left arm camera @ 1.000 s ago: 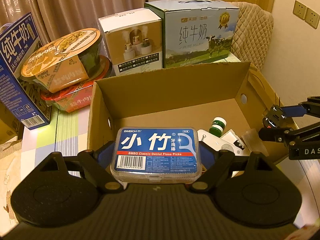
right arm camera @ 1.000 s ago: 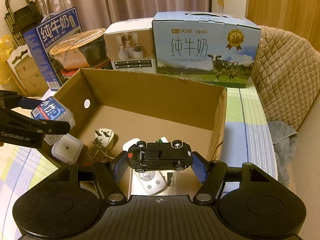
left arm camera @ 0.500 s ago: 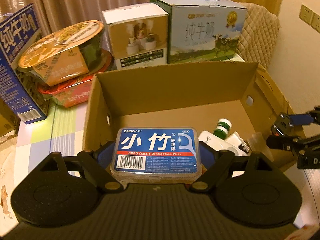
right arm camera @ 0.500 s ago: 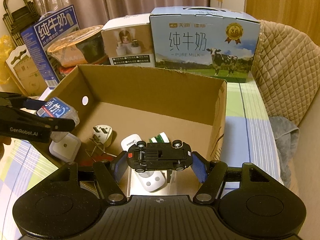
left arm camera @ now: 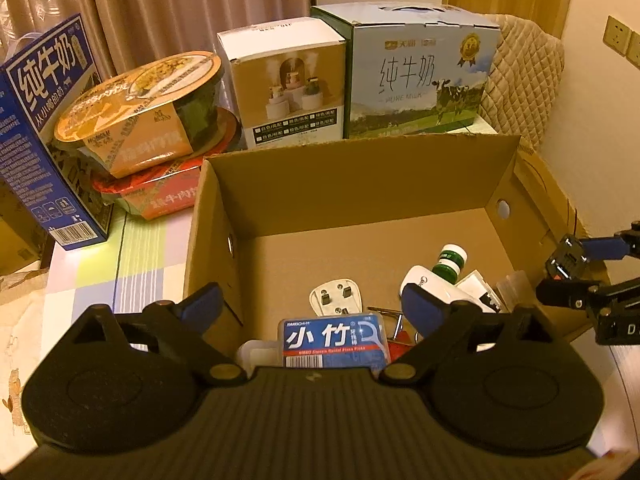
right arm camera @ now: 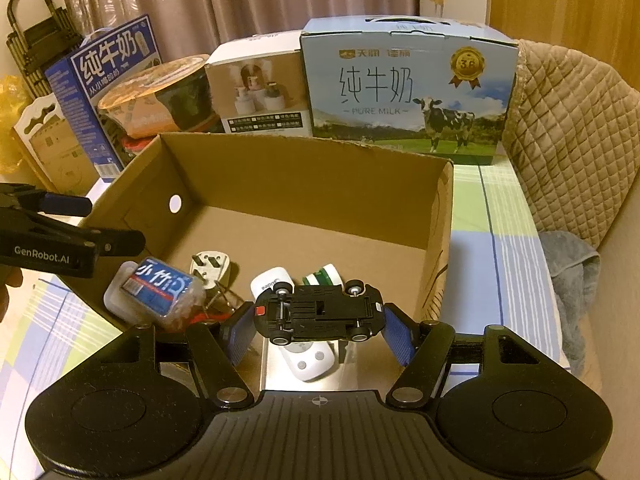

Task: Organize rigid objects
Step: 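Lower the floss box and toy car into the box and open both tools, then withdraw both tools from the box back over the table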

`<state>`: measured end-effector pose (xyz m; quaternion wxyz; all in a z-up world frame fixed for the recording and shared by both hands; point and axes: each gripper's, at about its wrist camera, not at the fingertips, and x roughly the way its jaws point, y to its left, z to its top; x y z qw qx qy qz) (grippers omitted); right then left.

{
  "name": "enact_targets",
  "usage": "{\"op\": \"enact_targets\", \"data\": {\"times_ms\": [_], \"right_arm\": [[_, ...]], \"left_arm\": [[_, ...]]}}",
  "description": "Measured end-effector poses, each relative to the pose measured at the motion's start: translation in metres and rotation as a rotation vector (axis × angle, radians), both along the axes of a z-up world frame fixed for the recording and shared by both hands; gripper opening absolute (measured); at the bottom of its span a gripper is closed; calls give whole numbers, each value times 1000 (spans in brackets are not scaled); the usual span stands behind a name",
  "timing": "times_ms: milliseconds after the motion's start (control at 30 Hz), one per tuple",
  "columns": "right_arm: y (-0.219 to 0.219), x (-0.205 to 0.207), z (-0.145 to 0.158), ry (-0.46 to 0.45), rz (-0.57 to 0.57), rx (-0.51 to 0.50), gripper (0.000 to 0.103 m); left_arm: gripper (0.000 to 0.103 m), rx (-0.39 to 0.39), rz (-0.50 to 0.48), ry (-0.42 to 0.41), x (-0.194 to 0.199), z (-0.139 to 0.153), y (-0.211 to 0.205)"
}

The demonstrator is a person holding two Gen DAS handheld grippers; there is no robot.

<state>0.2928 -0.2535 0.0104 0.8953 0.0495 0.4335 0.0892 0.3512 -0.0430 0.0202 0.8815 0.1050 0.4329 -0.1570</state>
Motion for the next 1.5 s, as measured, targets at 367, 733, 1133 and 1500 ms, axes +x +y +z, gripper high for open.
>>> {"op": "enact_targets", "data": {"times_ms": [367, 733, 1133, 1500], "right_arm": [[-1, -2, 1, 1, -7, 9, 64], [0, -2, 1, 2, -8, 9, 64], [-12, -1, 10, -70, -76, 96, 80], [-25, -39, 26, -58, -140, 109, 81]], "left_arm": [[94, 5, -12, 8, -5, 0, 0], [94, 4, -19, 11, -6, -1, 0], [95, 14, -8, -11, -10, 3, 3], [102, -30, 21, -56, -48, 24, 8]]}}
